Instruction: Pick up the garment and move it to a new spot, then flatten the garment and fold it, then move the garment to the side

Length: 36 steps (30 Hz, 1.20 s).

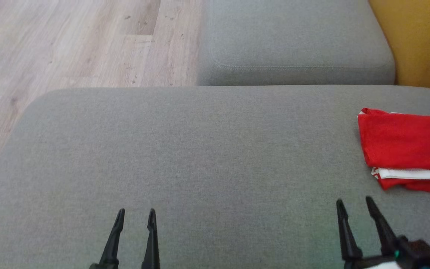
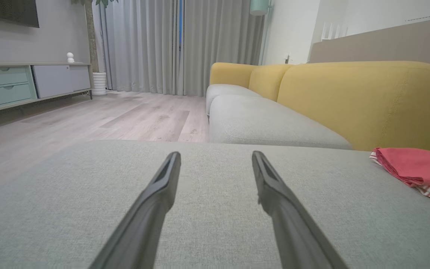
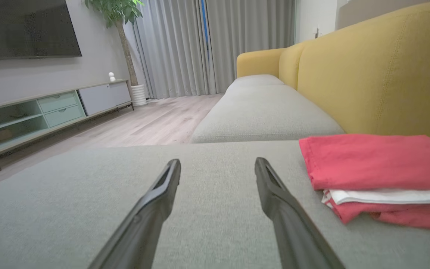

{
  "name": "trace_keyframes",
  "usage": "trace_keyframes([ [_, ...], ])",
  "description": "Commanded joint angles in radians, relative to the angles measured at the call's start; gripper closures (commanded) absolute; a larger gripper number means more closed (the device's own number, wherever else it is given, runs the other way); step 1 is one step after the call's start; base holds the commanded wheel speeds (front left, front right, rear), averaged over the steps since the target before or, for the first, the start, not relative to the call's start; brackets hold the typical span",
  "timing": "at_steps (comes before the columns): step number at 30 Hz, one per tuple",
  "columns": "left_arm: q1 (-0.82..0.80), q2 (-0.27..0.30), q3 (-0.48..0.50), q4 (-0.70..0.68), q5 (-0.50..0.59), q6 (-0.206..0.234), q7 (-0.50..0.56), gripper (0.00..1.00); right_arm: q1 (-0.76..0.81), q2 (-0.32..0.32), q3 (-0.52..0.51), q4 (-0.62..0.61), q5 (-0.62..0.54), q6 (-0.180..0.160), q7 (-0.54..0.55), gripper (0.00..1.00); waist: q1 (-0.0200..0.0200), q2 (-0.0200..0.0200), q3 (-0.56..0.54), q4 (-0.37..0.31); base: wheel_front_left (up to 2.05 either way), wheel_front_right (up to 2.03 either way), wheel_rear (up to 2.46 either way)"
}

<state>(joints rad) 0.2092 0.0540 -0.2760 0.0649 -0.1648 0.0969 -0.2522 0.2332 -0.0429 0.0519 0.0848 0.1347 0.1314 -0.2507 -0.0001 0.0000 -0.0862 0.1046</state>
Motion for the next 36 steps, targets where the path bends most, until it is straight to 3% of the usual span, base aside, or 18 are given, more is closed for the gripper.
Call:
trace_keyframes([
  [1, -0.027, -0.004, 0.041, -0.033, 0.011, -0.003, -0.010, 0.00, -0.020, -0.008, 0.027, -0.046, 0.005, -0.001, -0.011, 0.00, 0.0001, 0.0000, -0.005, -0.005, 0.00, 0.00, 0.00],
  [15, -0.016, -0.004, 0.043, -0.015, 0.024, -0.016, -0.010, 0.00, 0.016, -0.007, 0.060, -0.053, 0.016, -0.001, -0.011, 0.00, 0.0001, 0.0000, -0.016, -0.016, 0.00, 0.00, 0.00],
  [16, 0.016, 0.000, 0.013, 0.019, 0.015, -0.018, 0.000, 1.00, 0.036, 0.000, 0.037, -0.012, 0.014, 0.000, 0.000, 1.00, 0.0002, 0.0000, -0.015, -0.016, 0.00, 0.00, 0.00],
  [21, 0.038, 0.000, 0.013, 0.086, 0.004, -0.018, 0.006, 1.00, 0.052, -0.001, 0.039, 0.058, 0.025, 0.000, 0.005, 1.00, 0.0002, 0.0000, -0.014, -0.017, 0.00, 0.00, 0.00],
  [36, -0.004, 0.011, 0.044, 0.097, -0.185, -0.043, 0.038, 1.00, 0.004, -0.013, 0.029, 0.070, 0.213, 0.000, 0.037, 1.00, 0.0002, 0.0000, -0.002, -0.027, 0.00, 0.00, 0.00],
])
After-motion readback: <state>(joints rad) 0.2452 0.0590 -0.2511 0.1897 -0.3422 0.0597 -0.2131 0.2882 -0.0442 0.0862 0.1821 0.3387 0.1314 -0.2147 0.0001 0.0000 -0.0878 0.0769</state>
